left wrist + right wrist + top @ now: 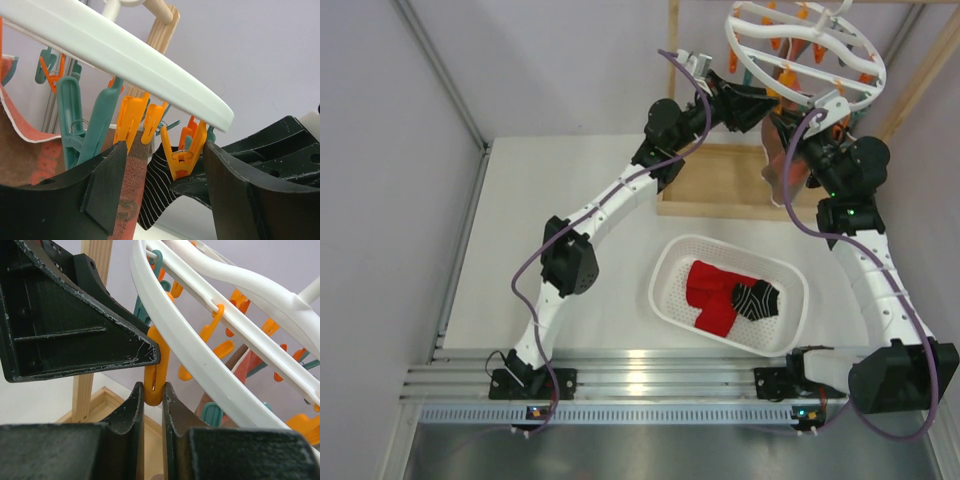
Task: Clip the socks to the hanger
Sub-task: Open the clamp at the hanger.
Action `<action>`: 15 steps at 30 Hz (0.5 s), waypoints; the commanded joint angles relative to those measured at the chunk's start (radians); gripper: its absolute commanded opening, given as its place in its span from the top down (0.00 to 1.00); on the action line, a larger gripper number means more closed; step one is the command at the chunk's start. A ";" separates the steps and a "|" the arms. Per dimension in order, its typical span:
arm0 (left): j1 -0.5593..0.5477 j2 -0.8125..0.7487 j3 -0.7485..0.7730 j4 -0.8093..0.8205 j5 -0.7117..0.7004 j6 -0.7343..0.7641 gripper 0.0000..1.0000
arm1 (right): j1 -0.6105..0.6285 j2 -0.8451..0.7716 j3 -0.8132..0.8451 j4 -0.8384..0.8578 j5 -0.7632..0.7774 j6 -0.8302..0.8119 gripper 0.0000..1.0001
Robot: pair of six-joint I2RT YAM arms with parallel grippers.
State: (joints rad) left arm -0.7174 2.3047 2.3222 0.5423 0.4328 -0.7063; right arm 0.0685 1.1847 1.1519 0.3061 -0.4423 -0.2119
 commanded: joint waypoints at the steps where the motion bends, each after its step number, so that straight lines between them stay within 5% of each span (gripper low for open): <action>1: -0.004 0.002 0.055 0.088 -0.019 -0.015 0.33 | 0.004 -0.043 -0.012 0.016 -0.124 0.000 1.00; 15: -0.030 0.039 0.097 0.111 -0.039 -0.032 0.42 | 0.004 -0.053 -0.009 -0.010 -0.130 -0.040 1.00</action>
State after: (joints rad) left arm -0.7311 2.3333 2.3711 0.5842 0.4099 -0.7231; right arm 0.0624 1.1664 1.1385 0.3008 -0.4576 -0.2276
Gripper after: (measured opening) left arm 0.589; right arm 0.099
